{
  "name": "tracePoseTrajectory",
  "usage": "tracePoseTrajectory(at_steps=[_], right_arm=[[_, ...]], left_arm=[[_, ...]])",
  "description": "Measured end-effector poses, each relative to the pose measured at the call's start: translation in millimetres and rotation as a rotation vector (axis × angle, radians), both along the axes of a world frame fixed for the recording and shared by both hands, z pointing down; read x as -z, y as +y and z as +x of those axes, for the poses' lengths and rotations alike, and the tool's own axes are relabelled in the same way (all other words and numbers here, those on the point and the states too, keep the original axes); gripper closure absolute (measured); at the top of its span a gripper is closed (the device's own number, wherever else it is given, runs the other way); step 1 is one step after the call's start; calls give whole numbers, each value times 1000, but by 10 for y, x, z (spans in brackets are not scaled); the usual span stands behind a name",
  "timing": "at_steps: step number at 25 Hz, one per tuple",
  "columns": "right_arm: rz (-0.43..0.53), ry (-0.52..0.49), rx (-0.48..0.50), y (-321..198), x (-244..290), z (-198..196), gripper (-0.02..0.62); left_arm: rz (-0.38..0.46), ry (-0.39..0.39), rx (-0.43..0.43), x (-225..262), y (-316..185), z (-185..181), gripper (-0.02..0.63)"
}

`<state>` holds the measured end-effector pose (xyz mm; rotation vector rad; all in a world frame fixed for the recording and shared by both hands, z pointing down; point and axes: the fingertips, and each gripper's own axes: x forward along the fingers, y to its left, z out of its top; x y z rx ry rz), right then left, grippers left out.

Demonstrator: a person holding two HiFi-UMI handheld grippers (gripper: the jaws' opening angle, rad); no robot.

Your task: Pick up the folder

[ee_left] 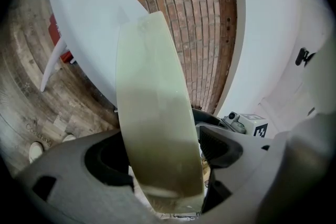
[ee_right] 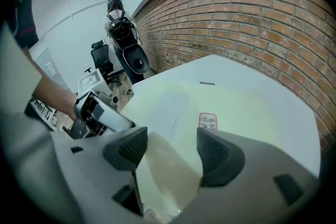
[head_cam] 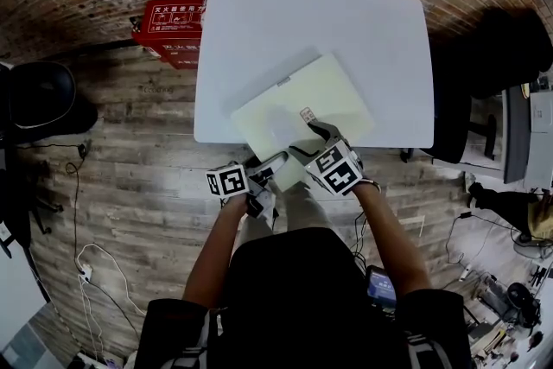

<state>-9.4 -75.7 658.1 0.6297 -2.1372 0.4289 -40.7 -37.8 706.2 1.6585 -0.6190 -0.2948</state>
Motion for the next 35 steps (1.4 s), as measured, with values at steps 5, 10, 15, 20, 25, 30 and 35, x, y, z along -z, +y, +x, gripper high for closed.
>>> tracePoseTrajectory(at_steps=[5, 10, 15, 20, 25, 30, 35], right_arm=[[-12, -4, 30, 79, 1, -60, 299], [-15, -6, 51, 127, 4, -94, 299], [-23, -11, 59, 144, 9, -101, 299], [-40, -29, 63, 157, 13, -96, 310], [-31, -37, 76, 156, 26, -99, 345], [-33, -47, 67, 147, 27, -92, 357], [-30, -49, 64, 134, 29, -79, 357]], left_arm=[[-4, 9, 5, -4, 5, -16, 230], [-6, 33, -10, -7, 39, -22, 230], [-6, 58, -17, 9, 54, -5, 230], [-5, 85, -17, 18, 48, 28, 230], [-7, 94, 10, 28, 18, 20, 230], [-1, 101, 11, 43, 15, 17, 230], [-4, 111, -8, 53, 16, 44, 232]])
